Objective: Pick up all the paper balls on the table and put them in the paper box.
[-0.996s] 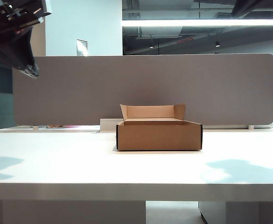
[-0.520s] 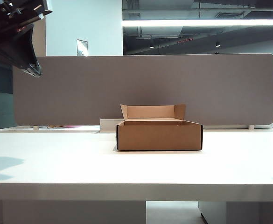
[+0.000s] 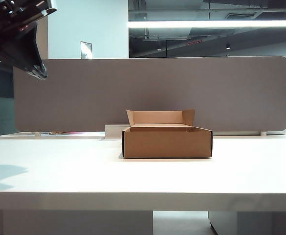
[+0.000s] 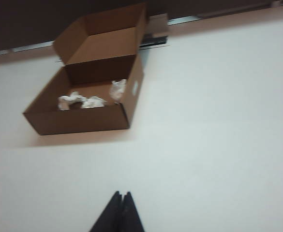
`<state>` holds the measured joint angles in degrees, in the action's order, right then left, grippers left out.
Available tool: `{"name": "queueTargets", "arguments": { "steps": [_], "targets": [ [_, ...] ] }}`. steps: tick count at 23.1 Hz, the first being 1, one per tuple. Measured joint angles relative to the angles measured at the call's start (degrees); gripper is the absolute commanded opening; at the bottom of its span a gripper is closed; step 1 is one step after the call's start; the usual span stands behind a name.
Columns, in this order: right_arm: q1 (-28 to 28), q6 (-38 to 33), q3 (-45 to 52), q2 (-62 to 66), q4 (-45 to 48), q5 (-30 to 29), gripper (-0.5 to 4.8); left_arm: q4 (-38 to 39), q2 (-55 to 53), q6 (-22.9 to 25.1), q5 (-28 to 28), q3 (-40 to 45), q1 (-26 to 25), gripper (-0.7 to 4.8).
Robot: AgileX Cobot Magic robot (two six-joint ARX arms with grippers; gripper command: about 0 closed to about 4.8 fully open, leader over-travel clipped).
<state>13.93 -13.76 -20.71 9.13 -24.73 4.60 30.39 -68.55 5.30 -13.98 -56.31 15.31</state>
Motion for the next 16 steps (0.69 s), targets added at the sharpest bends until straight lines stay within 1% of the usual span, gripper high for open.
{"name": "queueTargets", "arguments": {
  "steps": [3, 13, 16],
  "targets": [
    [0.00, -0.02, 3.10, -0.87, 1.81, 2.14, -0.09, 0.15, 0.11, 0.02, 0.00, 0.00, 0.00, -0.06],
    [-0.02, 0.66, 12.85, -0.85, 9.79, 2.34, -0.08, 0.90, 2.16, 0.09, -0.02, 0.02, 0.00, -0.06],
    [-0.02, 1.51, 14.38, -0.85, 11.63, 2.32, -0.08, 1.27, 3.04, 0.09, -0.02, 0.02, 0.00, -0.06]
  ]
}}
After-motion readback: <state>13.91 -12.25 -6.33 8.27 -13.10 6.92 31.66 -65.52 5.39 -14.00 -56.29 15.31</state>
